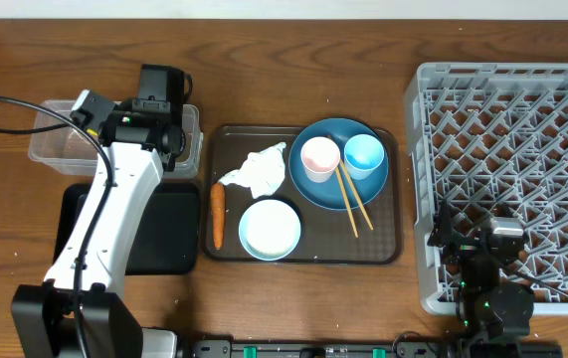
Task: Sort waste into correct bins and load items into the dishwasher rack
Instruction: 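Carry the wrapper left and release it into the clear bin, then move the left gripper to the white tissue and grasp it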
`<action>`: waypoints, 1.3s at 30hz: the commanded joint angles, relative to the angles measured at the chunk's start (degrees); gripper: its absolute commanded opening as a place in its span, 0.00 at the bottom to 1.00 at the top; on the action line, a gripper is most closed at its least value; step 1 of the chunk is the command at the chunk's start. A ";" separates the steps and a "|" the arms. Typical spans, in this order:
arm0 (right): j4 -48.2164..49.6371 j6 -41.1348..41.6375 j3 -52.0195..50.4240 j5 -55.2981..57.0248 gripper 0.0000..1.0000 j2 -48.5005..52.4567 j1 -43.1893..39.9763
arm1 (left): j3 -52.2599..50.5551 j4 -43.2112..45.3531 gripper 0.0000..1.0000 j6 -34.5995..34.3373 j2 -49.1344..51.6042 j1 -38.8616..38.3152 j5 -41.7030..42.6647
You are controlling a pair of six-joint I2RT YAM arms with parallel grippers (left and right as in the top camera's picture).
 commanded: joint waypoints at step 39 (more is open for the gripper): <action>-0.02 0.35 -0.24 -0.07 0.99 -0.22 -0.09 | 0.11 8.44 0.63 31.61 -6.49 -9.46 32.76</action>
